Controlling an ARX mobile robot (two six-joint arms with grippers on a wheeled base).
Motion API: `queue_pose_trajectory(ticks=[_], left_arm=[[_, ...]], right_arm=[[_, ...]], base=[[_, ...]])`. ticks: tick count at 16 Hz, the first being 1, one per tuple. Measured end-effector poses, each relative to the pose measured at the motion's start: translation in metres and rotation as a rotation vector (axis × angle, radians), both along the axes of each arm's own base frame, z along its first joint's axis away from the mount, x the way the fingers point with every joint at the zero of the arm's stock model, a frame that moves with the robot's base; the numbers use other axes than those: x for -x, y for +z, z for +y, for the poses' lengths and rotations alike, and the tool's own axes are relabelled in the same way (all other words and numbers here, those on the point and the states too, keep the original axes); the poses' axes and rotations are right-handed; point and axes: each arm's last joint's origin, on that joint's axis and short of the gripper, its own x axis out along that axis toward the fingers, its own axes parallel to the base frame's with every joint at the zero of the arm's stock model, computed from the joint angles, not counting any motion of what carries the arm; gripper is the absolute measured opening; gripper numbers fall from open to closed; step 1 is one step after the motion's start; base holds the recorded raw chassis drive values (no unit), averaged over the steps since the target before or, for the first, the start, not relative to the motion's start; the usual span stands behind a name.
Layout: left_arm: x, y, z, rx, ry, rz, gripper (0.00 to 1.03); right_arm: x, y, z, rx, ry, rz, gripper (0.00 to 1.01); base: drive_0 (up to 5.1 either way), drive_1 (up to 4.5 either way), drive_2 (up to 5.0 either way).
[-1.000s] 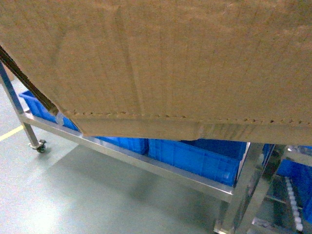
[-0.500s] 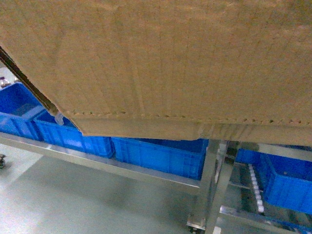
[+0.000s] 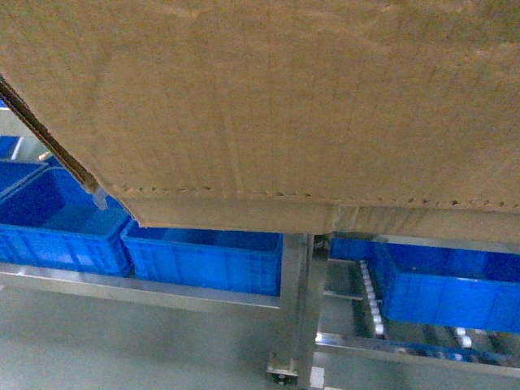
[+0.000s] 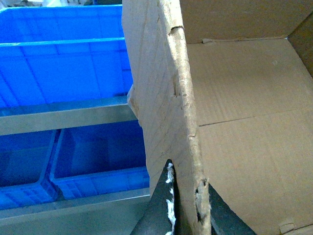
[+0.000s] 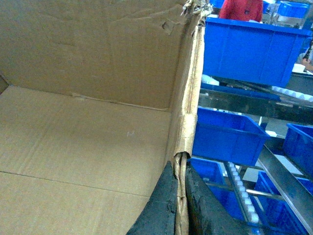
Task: Sort boxes to right shelf from conveyor
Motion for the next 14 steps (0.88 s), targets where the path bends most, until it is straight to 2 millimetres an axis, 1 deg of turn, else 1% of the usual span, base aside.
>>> queue_pose_trajectory(ticks=[8,14], left_arm=[[-0.0002,-0.0002,-0.0005,0.000,-0.002,0.000,0.03],[-0.0002,-0.0003,-0.0005,0.000,-0.002,0.001,0.03]], right_arm=[[0.0001,0.0002,-0.0002,0.000,-0.002,-0.001,0.02],[0.0001,0.0002,-0.0001,0.000,-0.001,-0.001,0.02]], base=[[-1.7,-1.67,-1.7],[0.0,0.00,0.0]])
